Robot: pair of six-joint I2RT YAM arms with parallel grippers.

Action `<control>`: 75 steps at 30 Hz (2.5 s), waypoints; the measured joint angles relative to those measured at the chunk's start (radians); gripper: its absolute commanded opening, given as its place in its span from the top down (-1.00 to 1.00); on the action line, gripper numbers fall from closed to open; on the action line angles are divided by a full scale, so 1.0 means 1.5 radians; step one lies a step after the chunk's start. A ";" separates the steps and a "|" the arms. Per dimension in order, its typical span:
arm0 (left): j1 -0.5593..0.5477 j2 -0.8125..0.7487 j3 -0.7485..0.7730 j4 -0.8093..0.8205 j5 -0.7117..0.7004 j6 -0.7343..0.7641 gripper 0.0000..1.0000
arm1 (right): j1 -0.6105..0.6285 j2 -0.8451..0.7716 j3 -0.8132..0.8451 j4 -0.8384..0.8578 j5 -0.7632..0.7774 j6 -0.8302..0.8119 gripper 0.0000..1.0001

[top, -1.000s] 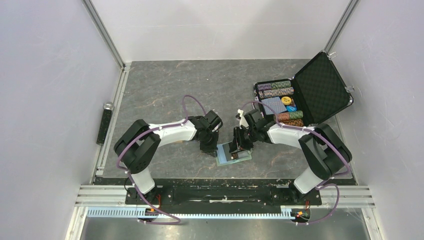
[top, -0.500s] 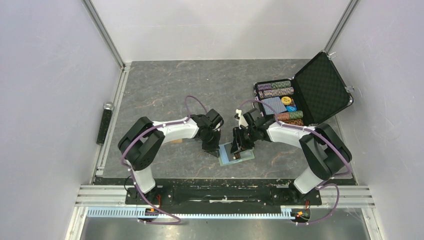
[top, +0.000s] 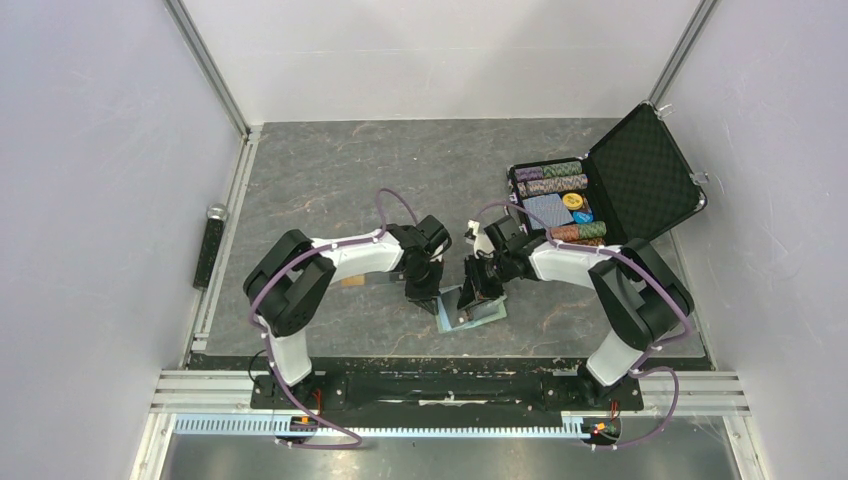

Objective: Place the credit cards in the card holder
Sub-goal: Insert the credit card into the card holder, then turn over the card slot in the card holder.

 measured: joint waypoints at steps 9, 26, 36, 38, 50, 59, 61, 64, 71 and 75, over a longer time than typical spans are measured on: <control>-0.008 0.012 0.025 -0.028 -0.016 0.021 0.95 | 0.007 0.011 0.004 0.023 -0.053 0.027 0.97; -0.022 0.019 0.051 -0.051 -0.062 0.044 0.96 | 0.022 0.000 0.063 -0.102 0.022 -0.053 -0.11; -0.022 0.025 0.071 -0.063 -0.089 0.070 0.40 | 0.022 -0.026 0.065 -0.142 0.044 -0.093 0.42; -0.022 0.017 0.071 -0.062 -0.094 0.073 0.22 | 0.022 -0.026 0.065 -0.143 0.044 -0.099 0.58; 0.008 -0.103 0.016 0.048 -0.027 0.039 0.03 | 0.021 -0.020 0.040 -0.100 0.024 -0.117 1.00; 0.036 -0.077 -0.057 0.155 0.067 -0.027 0.01 | 0.009 -0.003 0.013 -0.073 0.012 -0.115 1.00; 0.036 -0.069 -0.057 0.162 0.074 -0.028 0.04 | 0.009 -0.003 0.009 -0.068 0.010 -0.115 1.00; 0.036 -0.058 -0.057 0.169 0.080 -0.028 0.09 | 0.008 -0.003 0.004 -0.058 0.007 -0.115 1.00; 0.036 -0.036 -0.055 0.170 0.088 -0.028 0.21 | 0.004 0.005 0.002 -0.051 -0.002 -0.114 1.00; 0.036 -0.032 -0.055 0.170 0.091 -0.028 0.43 | 0.003 0.007 0.002 -0.050 -0.005 -0.114 1.00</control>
